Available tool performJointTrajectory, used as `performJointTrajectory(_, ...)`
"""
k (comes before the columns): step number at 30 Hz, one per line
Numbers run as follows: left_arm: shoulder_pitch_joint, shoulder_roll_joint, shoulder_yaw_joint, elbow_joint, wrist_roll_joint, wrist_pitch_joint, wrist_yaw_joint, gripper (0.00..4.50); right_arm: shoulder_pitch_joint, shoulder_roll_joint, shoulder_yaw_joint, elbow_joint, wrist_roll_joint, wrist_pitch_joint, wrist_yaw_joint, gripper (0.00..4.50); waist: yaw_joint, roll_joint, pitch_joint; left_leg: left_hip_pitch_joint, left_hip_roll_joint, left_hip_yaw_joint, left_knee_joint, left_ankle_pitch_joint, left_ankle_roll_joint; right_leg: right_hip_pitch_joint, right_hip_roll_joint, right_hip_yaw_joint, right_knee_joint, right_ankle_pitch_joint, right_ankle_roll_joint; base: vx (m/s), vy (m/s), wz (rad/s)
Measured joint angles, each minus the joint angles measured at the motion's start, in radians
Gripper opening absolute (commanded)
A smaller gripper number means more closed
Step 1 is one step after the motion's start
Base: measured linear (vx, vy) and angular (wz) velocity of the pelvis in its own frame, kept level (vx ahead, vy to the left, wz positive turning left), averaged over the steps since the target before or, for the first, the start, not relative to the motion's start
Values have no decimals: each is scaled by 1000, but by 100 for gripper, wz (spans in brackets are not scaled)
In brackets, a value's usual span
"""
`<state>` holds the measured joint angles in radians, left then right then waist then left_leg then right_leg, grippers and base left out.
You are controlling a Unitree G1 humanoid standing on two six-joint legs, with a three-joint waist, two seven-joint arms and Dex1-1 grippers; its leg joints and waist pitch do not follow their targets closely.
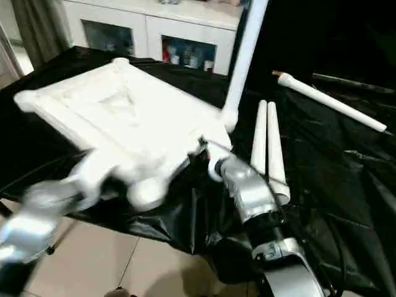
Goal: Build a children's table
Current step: Rotate table base
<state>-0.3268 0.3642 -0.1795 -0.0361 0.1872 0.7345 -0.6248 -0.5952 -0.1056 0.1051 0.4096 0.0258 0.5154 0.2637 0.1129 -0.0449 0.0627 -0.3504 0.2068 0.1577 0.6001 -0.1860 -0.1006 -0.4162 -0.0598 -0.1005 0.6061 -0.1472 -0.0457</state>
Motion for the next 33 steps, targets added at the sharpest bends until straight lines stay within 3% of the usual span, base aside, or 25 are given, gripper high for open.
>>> performJointTrajectory(3,-73,-54,-37,80,-4,-67,15,448,-5,-23,-55,-74,6,97,-30,384,-4,6,-2,0,0,-2,0,0,0,2,0,-1,-3,3,5,0,0,0)
performJointTrajectory(9,-138,-100,-80,190,7,-132,49,450,-37,-43,-169,-144,46,207,-83,412,-10,31,-2,-4,0,-2,-2,0,0,0,1,-1,-7,4,6,0,0,0)
performJointTrajectory(13,-135,-67,-83,154,-5,-132,8,450,-76,-65,-242,-153,56,287,-141,446,-13,31,-3,-6,0,-1,-3,0,0,-3,1,-1,-6,2,6,0,0,0)
performJointTrajectory(16,-110,-21,-78,54,-63,-170,-85,450,-94,-83,-294,-127,55,365,-184,449,-14,31,-3,-5,0,0,-3,0,0,-2,1,0,-6,1,6,0,0,0)
performJointTrajectory(33,-110,-23,-76,36,-77,-177,-110,450,-94,-81,-302,-119,55,380,-195,449,-22,31,-3,-3,0,6,-3,0,0,-2,1,2,-5,1,7,0,0,0)
